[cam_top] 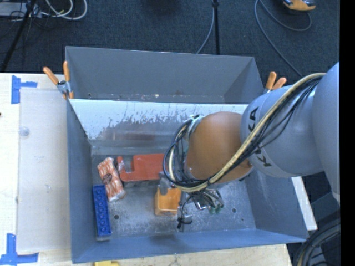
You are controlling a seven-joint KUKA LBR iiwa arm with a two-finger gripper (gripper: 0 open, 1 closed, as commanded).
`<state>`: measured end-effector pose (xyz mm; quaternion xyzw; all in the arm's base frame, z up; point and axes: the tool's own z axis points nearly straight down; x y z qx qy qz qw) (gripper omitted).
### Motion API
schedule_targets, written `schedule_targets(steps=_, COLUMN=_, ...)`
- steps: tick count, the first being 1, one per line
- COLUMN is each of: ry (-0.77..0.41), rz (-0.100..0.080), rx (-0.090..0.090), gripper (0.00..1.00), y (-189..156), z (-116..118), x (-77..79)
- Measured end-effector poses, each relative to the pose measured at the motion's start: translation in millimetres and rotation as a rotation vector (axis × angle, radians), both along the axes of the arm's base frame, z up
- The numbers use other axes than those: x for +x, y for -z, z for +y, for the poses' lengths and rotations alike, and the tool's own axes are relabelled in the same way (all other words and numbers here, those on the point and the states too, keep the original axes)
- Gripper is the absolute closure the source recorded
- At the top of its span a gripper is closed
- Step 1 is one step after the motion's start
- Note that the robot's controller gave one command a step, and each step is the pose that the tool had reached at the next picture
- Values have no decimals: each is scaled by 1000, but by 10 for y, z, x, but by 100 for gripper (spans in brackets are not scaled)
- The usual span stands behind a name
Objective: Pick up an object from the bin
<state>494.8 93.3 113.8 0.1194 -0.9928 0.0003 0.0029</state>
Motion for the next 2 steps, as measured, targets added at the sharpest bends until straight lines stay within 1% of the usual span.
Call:
schedule_targets(steps=1, ry=182, rz=-3, rx=3, gripper=100, y=315, z=-332, x=293)
schedule_targets(steps=2, ry=182, rz=-3, rx=3, gripper=100, y=315, z=-332, x=293)
